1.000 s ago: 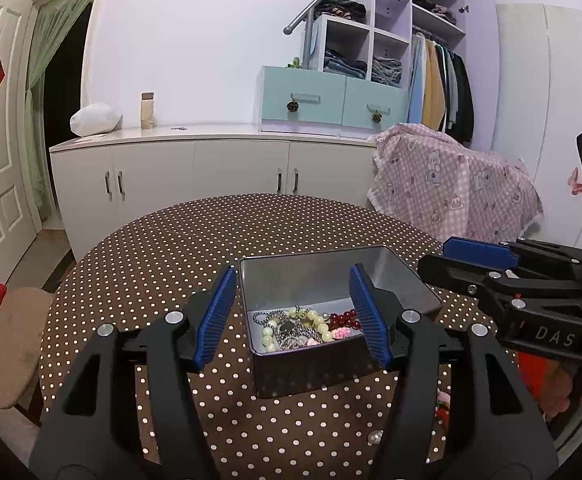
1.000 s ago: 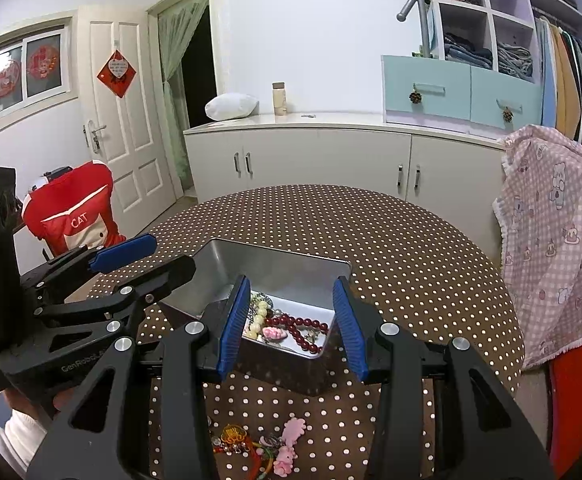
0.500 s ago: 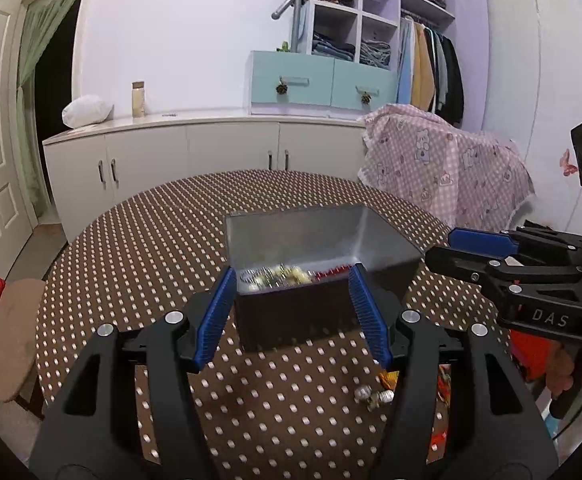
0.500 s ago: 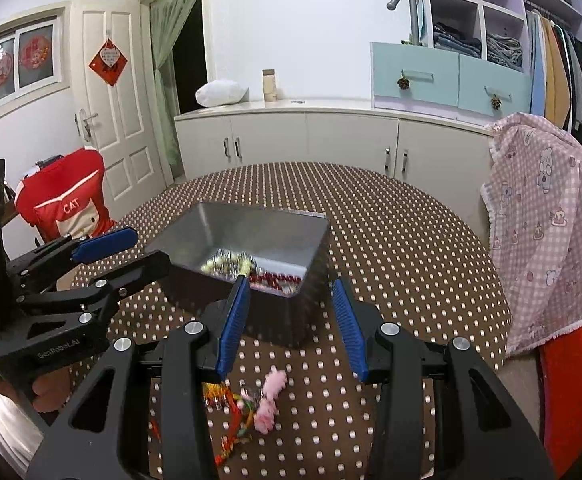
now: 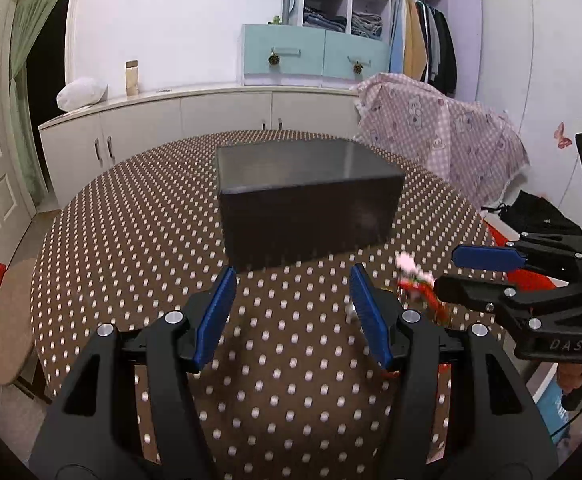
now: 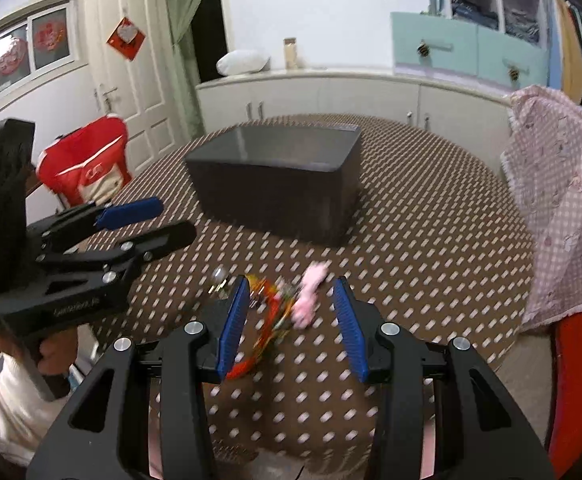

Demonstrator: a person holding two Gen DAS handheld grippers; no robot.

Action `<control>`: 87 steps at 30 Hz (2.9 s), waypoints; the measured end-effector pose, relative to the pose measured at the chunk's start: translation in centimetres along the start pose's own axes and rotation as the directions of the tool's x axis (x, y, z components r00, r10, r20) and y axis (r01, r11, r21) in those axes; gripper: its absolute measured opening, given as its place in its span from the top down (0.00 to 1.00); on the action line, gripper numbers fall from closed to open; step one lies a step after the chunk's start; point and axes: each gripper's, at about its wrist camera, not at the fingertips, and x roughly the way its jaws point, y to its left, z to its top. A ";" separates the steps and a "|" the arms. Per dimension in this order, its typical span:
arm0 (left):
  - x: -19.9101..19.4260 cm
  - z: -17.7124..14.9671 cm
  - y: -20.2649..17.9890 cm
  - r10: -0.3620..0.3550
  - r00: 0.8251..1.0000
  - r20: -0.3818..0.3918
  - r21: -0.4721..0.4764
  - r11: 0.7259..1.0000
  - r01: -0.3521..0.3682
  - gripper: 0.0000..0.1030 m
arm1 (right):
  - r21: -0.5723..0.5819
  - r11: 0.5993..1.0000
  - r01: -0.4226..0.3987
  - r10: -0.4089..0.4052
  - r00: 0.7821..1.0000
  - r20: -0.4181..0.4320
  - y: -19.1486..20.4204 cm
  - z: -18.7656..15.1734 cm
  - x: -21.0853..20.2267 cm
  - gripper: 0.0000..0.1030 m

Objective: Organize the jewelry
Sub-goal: 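Withdraw both tools toward the red cord bracelet beside the box, then grasp the red cord bracelet with the right tool while the left tool grasps a small silver charm, then carry the red cord and charm over the box and open both tools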

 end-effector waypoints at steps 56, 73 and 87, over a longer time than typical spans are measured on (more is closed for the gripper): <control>0.9 0.7 -1.9 -0.012 1.000 -0.007 0.032 0.999 0.012 0.90 | -0.023 0.999 0.032 -0.027 0.985 0.171 -0.7 3.3 -3.7 0.97; -1.2 7.2 -0.7 0.010 0.990 0.137 0.006 1.000 -0.011 0.90 | -0.043 0.998 0.041 -0.028 0.964 0.265 0.0 9.0 -4.2 0.97; 4.0 8.8 1.4 -0.011 1.000 0.019 -0.074 0.997 0.012 0.89 | 0.001 1.000 0.022 -0.022 0.986 0.165 -1.3 11.3 0.6 0.89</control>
